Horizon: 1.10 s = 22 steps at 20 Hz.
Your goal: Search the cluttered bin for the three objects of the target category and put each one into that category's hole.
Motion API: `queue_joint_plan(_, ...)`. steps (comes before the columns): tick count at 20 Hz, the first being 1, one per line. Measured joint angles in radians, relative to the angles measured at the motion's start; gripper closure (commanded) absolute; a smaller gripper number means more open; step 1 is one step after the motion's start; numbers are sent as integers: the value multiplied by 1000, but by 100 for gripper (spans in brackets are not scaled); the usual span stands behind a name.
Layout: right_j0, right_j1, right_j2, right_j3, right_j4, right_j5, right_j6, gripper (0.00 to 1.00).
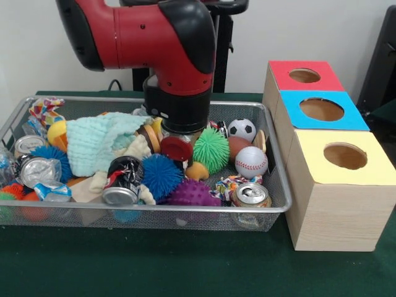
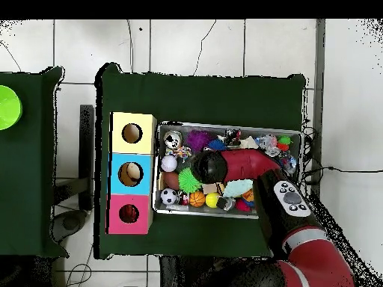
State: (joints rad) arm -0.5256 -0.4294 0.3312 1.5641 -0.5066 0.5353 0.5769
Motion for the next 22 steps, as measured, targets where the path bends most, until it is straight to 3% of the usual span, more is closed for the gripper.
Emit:
queue_joint_plan(5, -82, 33, 74, 20, 54, 0, 0, 0)
queue_joint_plan(9, -106, 48, 91, 21, 74, 0, 0, 0)
queue_joint_plan(22, -89, 46, 91, 21, 78, 0, 0, 0)
